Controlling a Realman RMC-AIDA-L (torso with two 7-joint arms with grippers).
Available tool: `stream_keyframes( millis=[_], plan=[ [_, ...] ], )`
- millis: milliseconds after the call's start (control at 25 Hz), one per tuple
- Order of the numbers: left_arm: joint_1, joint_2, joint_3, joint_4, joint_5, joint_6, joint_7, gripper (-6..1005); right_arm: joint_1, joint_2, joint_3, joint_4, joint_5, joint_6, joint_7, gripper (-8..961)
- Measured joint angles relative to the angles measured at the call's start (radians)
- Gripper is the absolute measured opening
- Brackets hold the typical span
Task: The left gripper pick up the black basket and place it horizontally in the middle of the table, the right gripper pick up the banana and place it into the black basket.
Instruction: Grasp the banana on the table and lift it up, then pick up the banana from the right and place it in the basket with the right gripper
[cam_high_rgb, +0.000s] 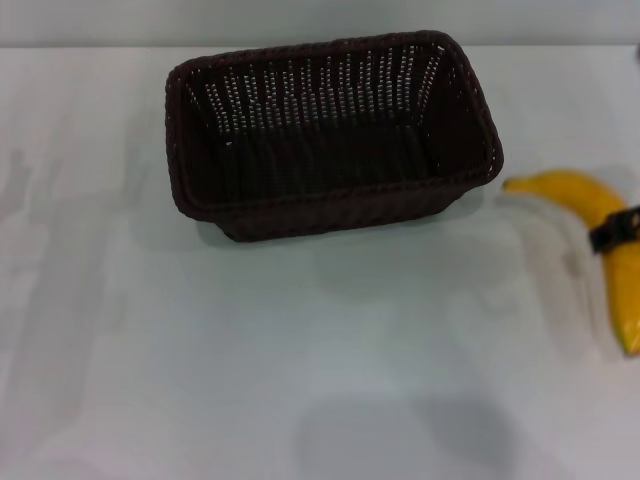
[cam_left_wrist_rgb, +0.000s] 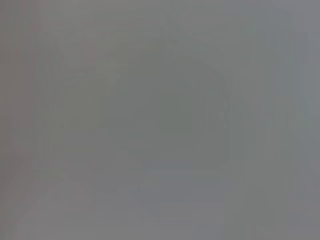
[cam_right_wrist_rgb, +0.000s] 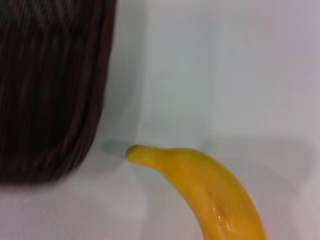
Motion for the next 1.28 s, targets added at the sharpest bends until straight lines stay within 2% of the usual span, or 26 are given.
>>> stream_keyframes(
  millis=[160,320,440,560,680,800,920,1120,1280],
  plan=[
    [0.0,0.0,0.0,0.001,0.0,0.0,0.0,833,0.017,0.002,0.069,0.075,-0.061,-0.053,-0.043,510],
    [-0.001,0.001,0.0,0.001,0.0,0.002,0.0,832,0.075,0.003,0.083,0.092,-0.073,-0.14,-0.082,510],
    [-0.002,0.001,0.0,0.001,0.0,0.002,-0.001,832,0.115,0.006,0.058,0.087,-0.029,-0.217,-0.152,510],
    [-0.002,0.002,0.0,0.0,0.0,0.003,-0.002,832,0.144,0.008,-0.016,0.082,0.062,-0.361,-0.29,510],
    [-0.003,0.001,0.0,0.0,0.0,0.003,-0.009,833,0.155,0.008,-0.073,0.066,0.088,-0.468,-0.39,509],
    [-0.004,0.001,0.0,0.0,0.0,0.003,-0.01,833,0.167,0.009,-0.167,0.009,0.111,-0.628,-0.526,509],
    [-0.007,0.001,0.0,-0.001,0.0,0.003,-0.011,833,0.201,0.011,-0.222,-0.107,0.187,-0.745,-0.635,509],
    [-0.018,-0.001,0.002,-0.002,0.0,0.004,-0.011,833,0.266,0.013,-0.235,-0.299,0.374,-0.778,-0.809,508],
    [-0.018,-0.001,0.001,-0.002,0.0,0.005,-0.011,833,0.254,0.014,-0.233,-0.327,0.463,-0.799,-0.888,508]
  ],
)
